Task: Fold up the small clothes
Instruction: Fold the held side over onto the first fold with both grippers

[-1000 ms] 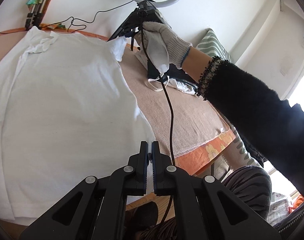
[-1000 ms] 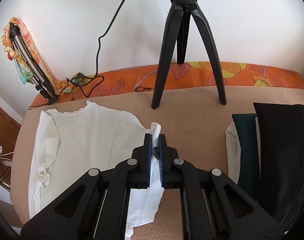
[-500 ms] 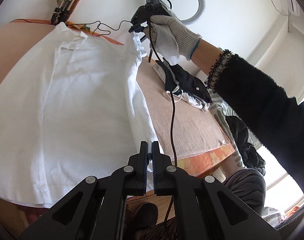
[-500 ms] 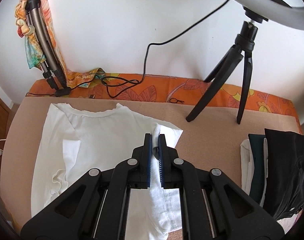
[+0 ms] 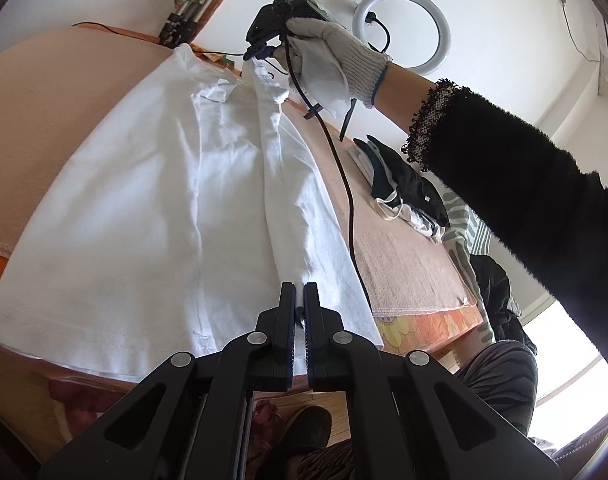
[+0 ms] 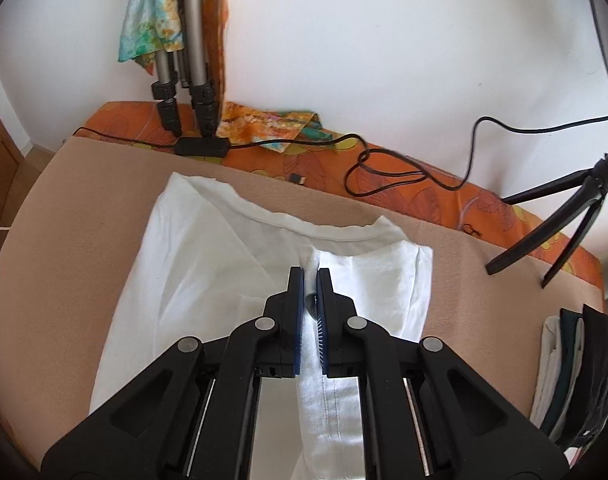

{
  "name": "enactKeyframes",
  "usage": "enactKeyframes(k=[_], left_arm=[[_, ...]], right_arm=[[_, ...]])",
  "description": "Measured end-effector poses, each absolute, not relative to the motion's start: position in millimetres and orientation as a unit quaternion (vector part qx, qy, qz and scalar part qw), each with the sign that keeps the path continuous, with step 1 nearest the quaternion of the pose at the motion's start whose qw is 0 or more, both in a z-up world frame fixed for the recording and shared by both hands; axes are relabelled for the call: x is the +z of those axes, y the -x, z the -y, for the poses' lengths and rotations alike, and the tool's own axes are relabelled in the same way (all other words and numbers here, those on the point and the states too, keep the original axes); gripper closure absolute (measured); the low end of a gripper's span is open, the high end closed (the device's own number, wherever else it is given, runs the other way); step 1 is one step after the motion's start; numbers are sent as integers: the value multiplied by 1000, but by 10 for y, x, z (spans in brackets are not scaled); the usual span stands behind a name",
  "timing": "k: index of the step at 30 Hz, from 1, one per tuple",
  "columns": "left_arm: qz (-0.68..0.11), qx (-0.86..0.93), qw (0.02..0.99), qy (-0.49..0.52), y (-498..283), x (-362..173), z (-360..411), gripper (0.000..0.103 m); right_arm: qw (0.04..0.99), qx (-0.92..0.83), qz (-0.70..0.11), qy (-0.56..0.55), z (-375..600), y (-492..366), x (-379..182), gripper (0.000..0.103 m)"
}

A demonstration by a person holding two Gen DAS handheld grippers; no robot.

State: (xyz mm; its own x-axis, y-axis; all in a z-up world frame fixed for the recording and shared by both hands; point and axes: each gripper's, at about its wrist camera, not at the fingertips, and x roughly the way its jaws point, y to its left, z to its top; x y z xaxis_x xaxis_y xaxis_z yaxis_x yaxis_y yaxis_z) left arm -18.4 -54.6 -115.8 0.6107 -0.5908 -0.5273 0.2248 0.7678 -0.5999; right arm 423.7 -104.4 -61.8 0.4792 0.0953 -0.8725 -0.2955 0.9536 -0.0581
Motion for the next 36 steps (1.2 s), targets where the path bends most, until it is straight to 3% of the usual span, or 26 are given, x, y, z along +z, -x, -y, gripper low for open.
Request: enactKeyframes(k=[2,4,6,10,17,18,19,21,30,36], left_arm=[[-377,-234,861,248,194,-1184,532,100],[-378,-235,861,247,195,-1190,540,100],[-377,-236,861,247,205,-1187,544,100],[-377,-238,860,249,213,-1199,527,100],[-377,-236,860,250,227,-1181,514,100],[-375,-236,861,249,233,-1174,515,100],[-374,-235,862,247,240,-1168,523,100],[-373,-236,863,244,256,-1155,534,100],[-364,-234,869,241,356,-1107,511,100],[-371,-226,870,233,382,-1157,498,100]], right_arm=[[846,145,-509,66,1031,-4219,-587,90],[844,180,-505,27,1090,-4172,-461,62],[857,176,-484,12,1257,-4073,-312,48],[845,175,-505,-3,1598,-3909,-291,48],[808,182,-554,87,1504,-3574,-722,48],[803,178,-560,98,1468,-3544,-789,48],[802,172,-562,109,1433,-3518,-841,61],[801,159,-565,121,1390,-3487,-920,98],[817,176,-540,100,1208,-3410,-686,99],[808,201,-548,81,1069,-3409,-822,98]])
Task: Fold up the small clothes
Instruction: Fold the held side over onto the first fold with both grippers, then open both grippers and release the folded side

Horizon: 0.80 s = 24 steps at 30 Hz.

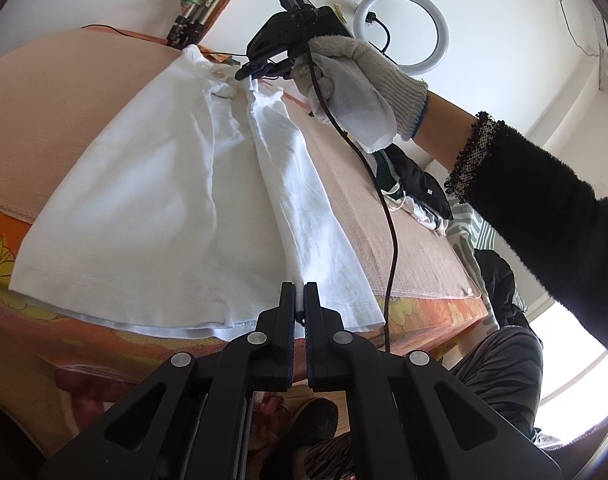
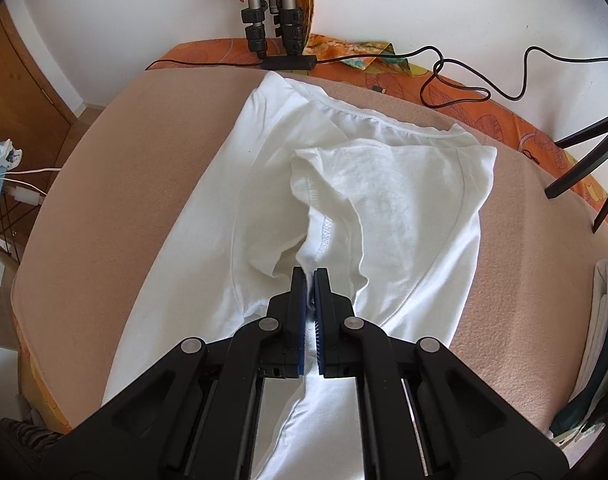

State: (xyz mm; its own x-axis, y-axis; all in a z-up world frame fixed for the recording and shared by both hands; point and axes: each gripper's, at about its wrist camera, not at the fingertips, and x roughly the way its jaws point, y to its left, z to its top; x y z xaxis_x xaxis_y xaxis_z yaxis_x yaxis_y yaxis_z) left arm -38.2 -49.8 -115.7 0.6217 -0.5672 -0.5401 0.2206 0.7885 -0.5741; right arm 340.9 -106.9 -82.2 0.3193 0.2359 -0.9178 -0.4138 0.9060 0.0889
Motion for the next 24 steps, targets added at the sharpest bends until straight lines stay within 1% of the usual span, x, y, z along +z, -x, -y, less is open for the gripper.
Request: enactKeyframes(k=[5,7,8,9,10,11,12,17,19,21,23,24], left_arm=[[-385,-218,868,227,403,-1181,464,100],[-392,-217,863,234,422,-1189,442,100],[-393,-215,864,230,444,-1172,432,99],[-392,-216,865,226,467,-1145,423,95],[-390,-218,866,223,501,-1108,412,93],[-385,-217,870,220,532,-1061,386,92],[-379,-217,873,216,563,-1009,352,92],[-361,-204,891,183,606,-757,111,91],[-363,-192,895,175,569,-698,-11,88],[-367,-179,897,173,515,-660,-143,77],[-378,-170,894,171,442,-659,-251,69],[-387,-168,891,167,398,-668,-292,68]], right_arm=[[811,219,-539,60,1044,-3364,-762,98],[809,214,-546,50,1095,-3367,-710,96],[811,214,-544,40,1147,-3344,-657,94],[813,216,-540,30,1210,-3309,-591,85],[816,217,-536,18,1294,-3254,-523,72],[820,219,-529,7,1384,-3172,-450,68],[825,220,-521,3,1475,-3066,-379,66],[824,227,-519,-15,1982,-2383,-241,66],[822,226,-523,-22,2171,-2081,-264,66],[815,229,-531,-40,2392,-1815,-331,66],[808,229,-541,-54,2563,-1545,-440,66],[804,229,-546,-57,2629,-1408,-502,66]])
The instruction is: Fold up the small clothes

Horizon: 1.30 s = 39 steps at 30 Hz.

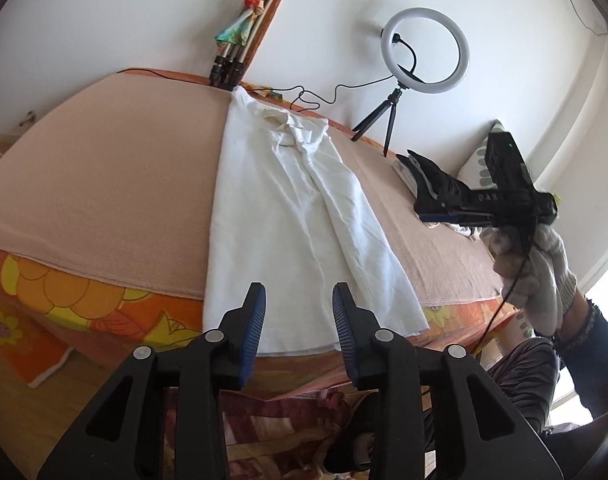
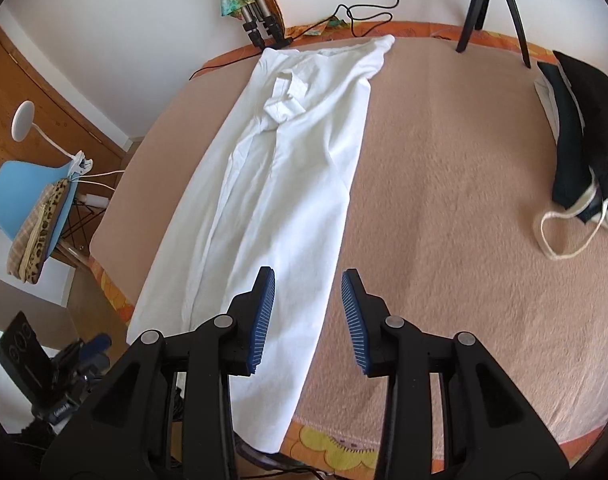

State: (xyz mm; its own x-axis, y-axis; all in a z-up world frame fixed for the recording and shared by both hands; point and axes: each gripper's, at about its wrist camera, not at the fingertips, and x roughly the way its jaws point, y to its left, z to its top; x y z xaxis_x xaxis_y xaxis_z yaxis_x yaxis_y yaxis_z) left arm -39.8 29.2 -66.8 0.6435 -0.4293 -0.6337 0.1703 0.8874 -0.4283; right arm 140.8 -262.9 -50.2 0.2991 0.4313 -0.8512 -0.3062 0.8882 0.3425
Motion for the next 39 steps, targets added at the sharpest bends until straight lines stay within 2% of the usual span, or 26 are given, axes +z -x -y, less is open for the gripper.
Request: enactKeyframes(k=[10,20,21,23,24,25,26,30,35,39], left_arm=[[-462,-150,858,166,128,-921,-544,68],[-489,-148,839,184,147,-1062,-601,68],[-490,-149,839,185,148,-1077,-606,71],[-485,-148,842,183,146,-1077,-608,72],[-486,-148,842,181,141,-1079,-607,83],[-487,-150,841,182,128,-1093,-609,91],[-487,-153,840,184,120,-1110,-598,100],[-476,-155,846,182,149,-1080,-617,101],[-455,-155,861,168,192,-986,-638,101],[-462,-154,856,173,182,-1026,-650,101]], right_arm=[[763,265,-580,-102,2773,-489,-979,66],[757,266,-589,-94,2662,-333,-1094,66],[758,266,-589,-93,2659,-327,-1097,66],[761,266,-586,-85,2626,-313,-1090,71],[759,268,-588,-82,2578,-325,-1114,88],[755,267,-593,-83,2560,-329,-1144,95],[756,265,-592,-87,2557,-329,-1155,95],[755,259,-593,-106,2597,-320,-1116,99],[781,274,-549,-116,2706,-124,-680,100],[770,263,-576,-76,2518,-66,-942,100]])
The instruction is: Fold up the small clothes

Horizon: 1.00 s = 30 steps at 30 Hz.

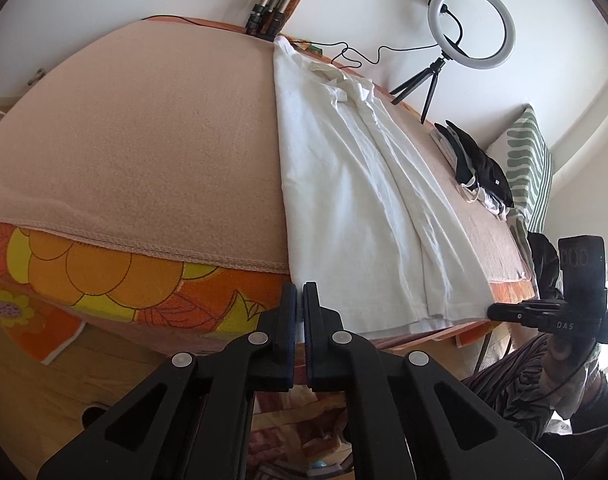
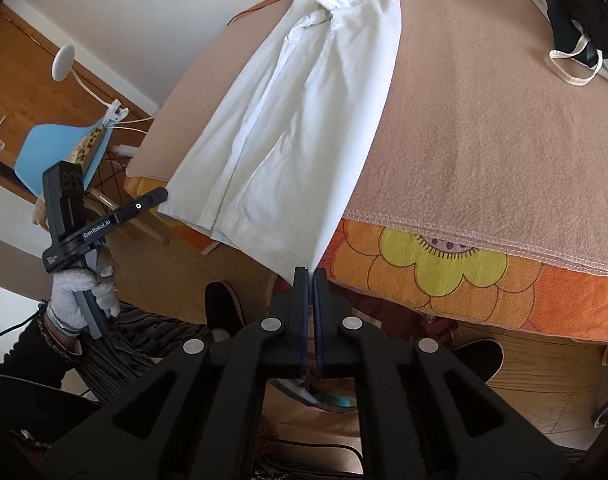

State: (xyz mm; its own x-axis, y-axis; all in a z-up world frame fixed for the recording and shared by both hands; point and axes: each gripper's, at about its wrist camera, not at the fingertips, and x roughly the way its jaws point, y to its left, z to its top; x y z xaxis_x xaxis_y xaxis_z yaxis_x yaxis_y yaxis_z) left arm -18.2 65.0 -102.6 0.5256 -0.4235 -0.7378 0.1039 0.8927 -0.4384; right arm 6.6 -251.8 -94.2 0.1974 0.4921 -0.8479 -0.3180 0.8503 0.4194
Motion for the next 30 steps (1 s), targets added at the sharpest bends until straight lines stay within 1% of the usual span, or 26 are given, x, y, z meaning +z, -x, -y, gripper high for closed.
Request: enactKeyframes(k=[6,9,11,14,15,16,17,21,26,30], left_arm=[[-453,-146,867,149,255,-971,-650,101],[-449,-137,870,150,274,-954,-683,101],[-441,-132,875,150,291,-914,-682,101],[-432,-140,880,137,285,-859,-607,99],[-431,-139,881,133,281,-858,-583,95],[-434,-142,880,132,273,-866,-562,92],[-438,-145,877,134,265,-882,-548,91],[-440,-143,876,138,264,-915,-551,91],[-436,-135,877,151,284,-910,-641,91],[-439,-132,874,161,281,-919,-677,91]], right_arm=[[750,261,-606,-48,2460,-54,-1129,99],[772,248,-586,5,2455,-30,-971,98],[783,257,-567,2,2477,-78,-800,97],[797,270,-540,-5,2448,-251,-578,93],[799,277,-533,-5,2399,-323,-541,89],[801,281,-528,-4,2337,-393,-524,85],[802,282,-527,-5,2270,-469,-532,84],[780,304,-547,-7,1885,-651,-705,82],[755,287,-589,40,1467,-654,-1023,82],[755,268,-594,70,1330,-644,-1054,81]])
